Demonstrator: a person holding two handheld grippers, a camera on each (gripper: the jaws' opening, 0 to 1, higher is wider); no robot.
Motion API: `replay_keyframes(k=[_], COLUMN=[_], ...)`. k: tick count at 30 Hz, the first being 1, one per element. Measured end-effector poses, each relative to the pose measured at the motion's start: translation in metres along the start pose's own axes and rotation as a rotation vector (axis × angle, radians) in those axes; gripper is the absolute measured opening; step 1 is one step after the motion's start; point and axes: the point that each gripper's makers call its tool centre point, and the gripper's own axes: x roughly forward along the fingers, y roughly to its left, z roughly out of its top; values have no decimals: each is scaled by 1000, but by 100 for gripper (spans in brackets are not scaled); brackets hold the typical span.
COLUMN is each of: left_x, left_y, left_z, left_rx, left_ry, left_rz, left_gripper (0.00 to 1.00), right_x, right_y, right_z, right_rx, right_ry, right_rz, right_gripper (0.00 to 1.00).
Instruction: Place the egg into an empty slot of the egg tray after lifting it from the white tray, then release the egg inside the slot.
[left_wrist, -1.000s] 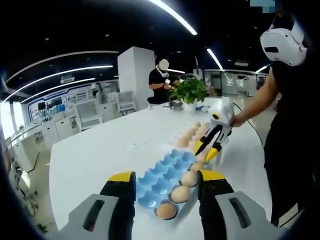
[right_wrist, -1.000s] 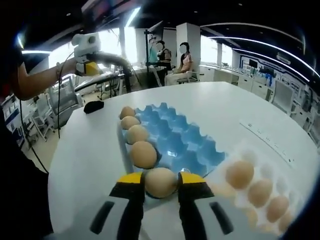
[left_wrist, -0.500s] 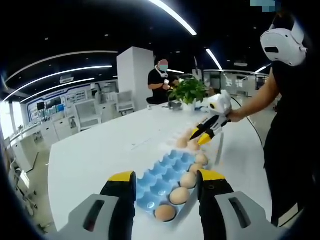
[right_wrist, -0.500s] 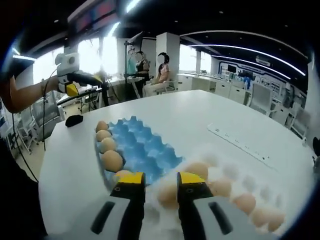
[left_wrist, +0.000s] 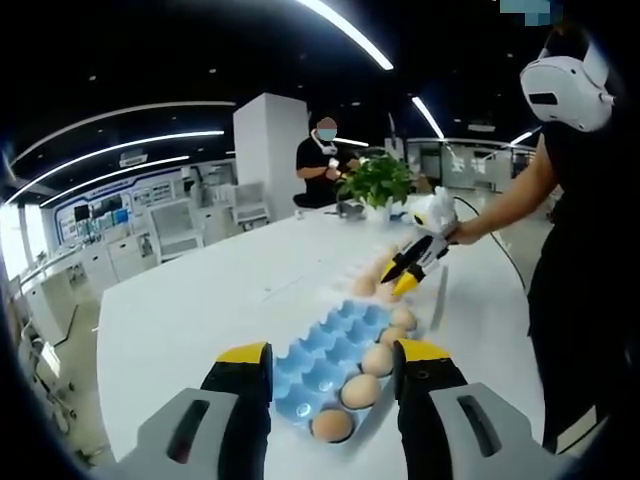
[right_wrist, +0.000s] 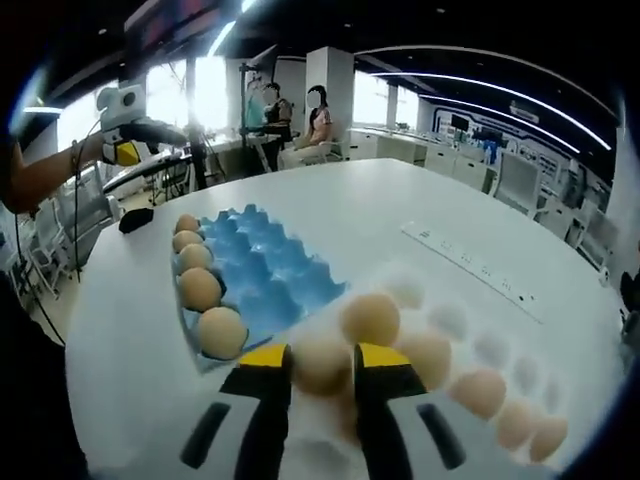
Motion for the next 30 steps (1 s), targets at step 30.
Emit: replay_keyframes(k=[30], left_x=[-1], left_y=[3], left_z=[-1], left_rx=[1], left_ry=[2], left_rz=[11], left_gripper=[48], right_x=[-7], right_y=[0], right_z=[15], right_rx=[-43], right_ry=[-27], right_rz=[10], right_gripper=[24])
